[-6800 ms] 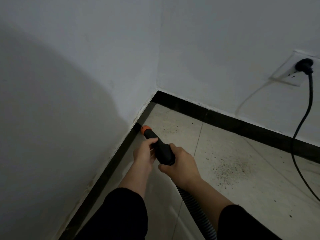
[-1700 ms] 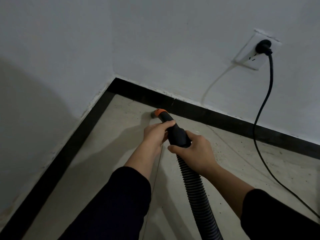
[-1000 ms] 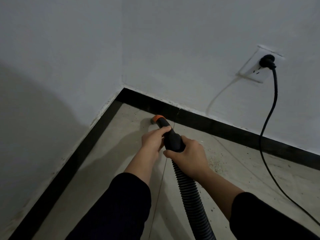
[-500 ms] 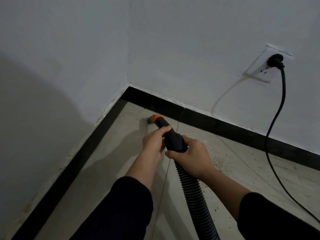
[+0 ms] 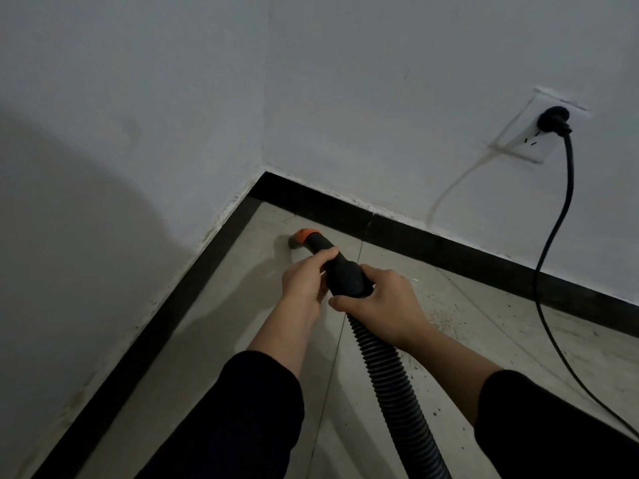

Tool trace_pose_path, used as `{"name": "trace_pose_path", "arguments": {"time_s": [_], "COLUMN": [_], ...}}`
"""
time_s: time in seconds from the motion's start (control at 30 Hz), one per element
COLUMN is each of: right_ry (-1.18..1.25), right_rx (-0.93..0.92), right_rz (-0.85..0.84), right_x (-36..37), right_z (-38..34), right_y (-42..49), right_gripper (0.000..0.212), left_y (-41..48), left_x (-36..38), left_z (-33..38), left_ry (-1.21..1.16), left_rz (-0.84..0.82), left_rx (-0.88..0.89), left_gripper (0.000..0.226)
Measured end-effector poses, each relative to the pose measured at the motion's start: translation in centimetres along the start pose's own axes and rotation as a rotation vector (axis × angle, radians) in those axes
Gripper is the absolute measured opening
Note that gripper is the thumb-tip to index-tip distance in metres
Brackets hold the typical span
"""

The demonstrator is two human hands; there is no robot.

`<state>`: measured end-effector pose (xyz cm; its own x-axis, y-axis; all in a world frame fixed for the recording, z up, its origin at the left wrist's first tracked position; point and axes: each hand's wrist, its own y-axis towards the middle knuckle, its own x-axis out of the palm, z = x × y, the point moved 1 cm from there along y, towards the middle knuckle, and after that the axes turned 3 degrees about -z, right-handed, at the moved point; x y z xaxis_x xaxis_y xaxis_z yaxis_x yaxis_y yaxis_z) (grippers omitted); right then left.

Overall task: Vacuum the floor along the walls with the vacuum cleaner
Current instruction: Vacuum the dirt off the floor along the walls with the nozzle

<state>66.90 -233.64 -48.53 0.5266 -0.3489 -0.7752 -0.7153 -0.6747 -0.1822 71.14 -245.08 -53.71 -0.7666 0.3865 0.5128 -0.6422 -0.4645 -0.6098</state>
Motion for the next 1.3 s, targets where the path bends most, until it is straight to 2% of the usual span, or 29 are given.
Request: {"name": "trace_pose_path", "arguments": {"time_s": [0.87, 1.3], "right_ry": [0.001, 0.0], "right_rx": [-0.081, -0.069], "right_rz": [-0.102, -0.103], "right_x": [1.0, 0.4], "right_z": [-2.1, -2.3], "right_y": [0.3, -0.2], "right_gripper": [0.046, 0.038], "left_y": [-1.0, -1.6], "left_x": [-3.0, -2.8], "left_z": [1.6, 1.0], "left_ry": [-0.096, -0.127], "left_rz": [0.064, 0.071], "left_rx": [0.027, 0.03], "left_gripper": [0.046, 0.049]}}
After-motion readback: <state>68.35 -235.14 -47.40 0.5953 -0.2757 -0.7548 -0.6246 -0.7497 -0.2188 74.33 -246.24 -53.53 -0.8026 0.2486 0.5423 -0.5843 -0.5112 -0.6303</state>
